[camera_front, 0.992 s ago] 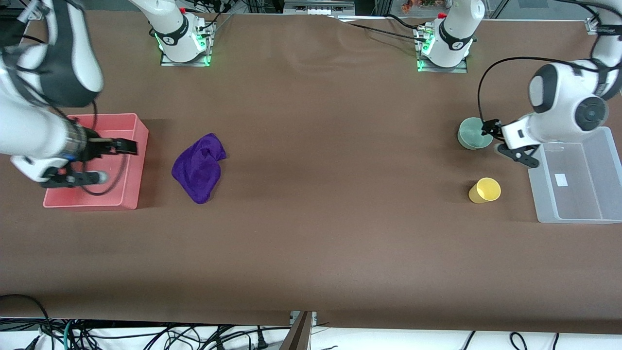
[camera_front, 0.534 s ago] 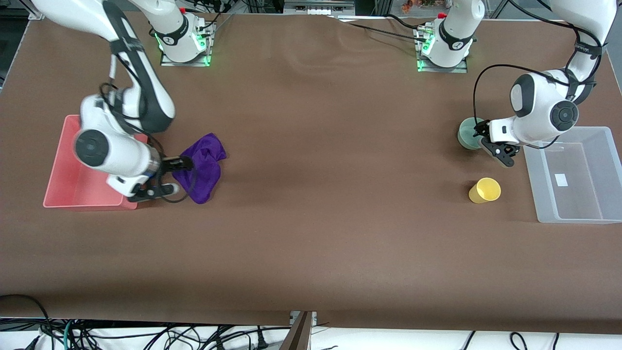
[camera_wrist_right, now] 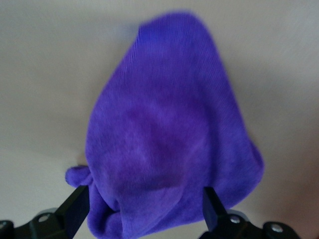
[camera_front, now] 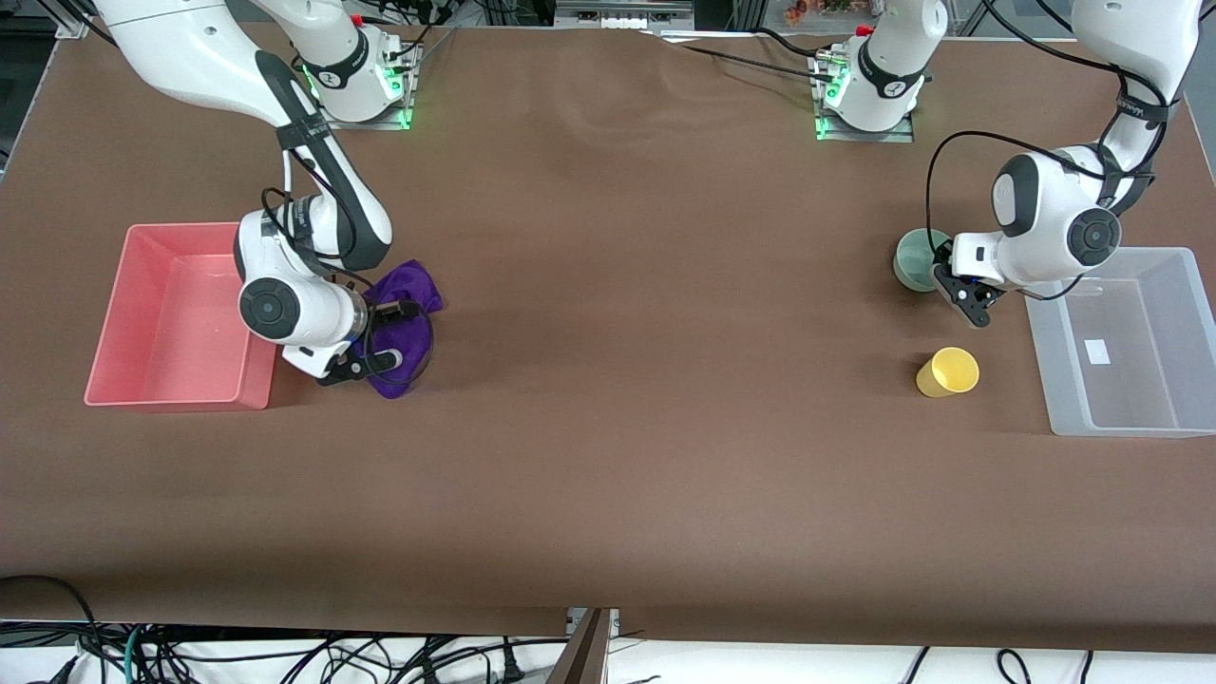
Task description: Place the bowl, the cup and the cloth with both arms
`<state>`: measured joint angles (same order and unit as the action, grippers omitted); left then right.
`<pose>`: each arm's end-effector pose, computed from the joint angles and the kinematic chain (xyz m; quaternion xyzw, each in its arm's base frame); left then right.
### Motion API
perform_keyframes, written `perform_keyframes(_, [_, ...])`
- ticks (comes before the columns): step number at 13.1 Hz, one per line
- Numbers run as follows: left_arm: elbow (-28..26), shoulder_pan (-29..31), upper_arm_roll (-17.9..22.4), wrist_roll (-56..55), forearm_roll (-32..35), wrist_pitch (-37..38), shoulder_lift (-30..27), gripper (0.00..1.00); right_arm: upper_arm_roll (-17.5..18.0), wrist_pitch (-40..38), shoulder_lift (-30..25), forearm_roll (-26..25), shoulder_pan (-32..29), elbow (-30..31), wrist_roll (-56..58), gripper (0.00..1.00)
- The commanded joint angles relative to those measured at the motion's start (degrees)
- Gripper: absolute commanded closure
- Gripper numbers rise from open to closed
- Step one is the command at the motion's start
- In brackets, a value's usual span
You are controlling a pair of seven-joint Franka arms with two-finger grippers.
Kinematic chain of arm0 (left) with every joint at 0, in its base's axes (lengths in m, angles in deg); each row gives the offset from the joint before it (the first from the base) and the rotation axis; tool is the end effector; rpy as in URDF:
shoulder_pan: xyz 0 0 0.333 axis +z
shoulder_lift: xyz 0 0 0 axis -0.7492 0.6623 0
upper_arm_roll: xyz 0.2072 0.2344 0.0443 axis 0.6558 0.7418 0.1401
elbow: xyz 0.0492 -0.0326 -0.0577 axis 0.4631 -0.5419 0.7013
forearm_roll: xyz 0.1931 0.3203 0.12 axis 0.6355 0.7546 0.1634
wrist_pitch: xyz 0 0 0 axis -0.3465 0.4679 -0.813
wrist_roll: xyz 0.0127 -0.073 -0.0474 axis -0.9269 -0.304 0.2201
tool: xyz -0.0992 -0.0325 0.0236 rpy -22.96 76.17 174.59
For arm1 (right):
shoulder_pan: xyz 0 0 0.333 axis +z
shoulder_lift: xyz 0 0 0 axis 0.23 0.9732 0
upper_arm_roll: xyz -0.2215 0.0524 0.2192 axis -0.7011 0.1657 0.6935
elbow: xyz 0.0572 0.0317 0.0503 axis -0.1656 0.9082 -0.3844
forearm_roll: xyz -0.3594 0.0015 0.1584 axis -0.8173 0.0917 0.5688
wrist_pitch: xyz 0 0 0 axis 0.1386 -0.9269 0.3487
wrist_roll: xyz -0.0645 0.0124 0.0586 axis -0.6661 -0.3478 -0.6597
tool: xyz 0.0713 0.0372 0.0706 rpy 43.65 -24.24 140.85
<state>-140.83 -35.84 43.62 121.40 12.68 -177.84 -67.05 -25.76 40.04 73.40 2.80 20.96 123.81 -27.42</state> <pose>0.4542 0.0896 0.1834 0.8978 -0.4220 -0.1077 0.0658 0.5594 0.1405 0.2048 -0.9779 -0.1350 0.1596 0.0096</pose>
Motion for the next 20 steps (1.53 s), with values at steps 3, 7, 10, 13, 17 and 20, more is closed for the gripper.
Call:
perform_keyframes(3, [7.74,0.77,-0.11,3.65,0.94,9.46,-2.42,1.00,0.19,-0.60,1.08,0.51,0.25,1.64,-0.06,0.39])
perform_keyframes(7, [28.83,4.63,0.85,5.31,1.12,31.80,1.52,1.00,0.28,-2.96,1.52,0.42,0.25,0.51,-0.24,1.00])
perform_keyframes(10, [40.88,9.89,1.21,8.21,4.79,34.74,5.91,1.00,0.10,-7.69,-0.05,0.51,-0.19,-3.78,0.29,1.00])
perform_keyframes(13, [50.99,13.67,1.21,10.33,9.36,34.22,13.72,1.00,-0.60,-24.78,-0.94,-0.11,-2.20,-16.14,1.08,1.00])
perform_keyframes(17, [55.15,19.30,1.21,12.09,8.94,24.40,24.63,1.00,-3.14,-39.52,-1.72,-0.37,-2.91,-26.12,5.46,1.00])
perform_keyframes(20, [54.63,20.01,1.21,12.09,6.85,19.80,27.37,0.90,-7.88,-51.79,-4.01,-1.95,-3.61,-31.55,11.24,1.00])
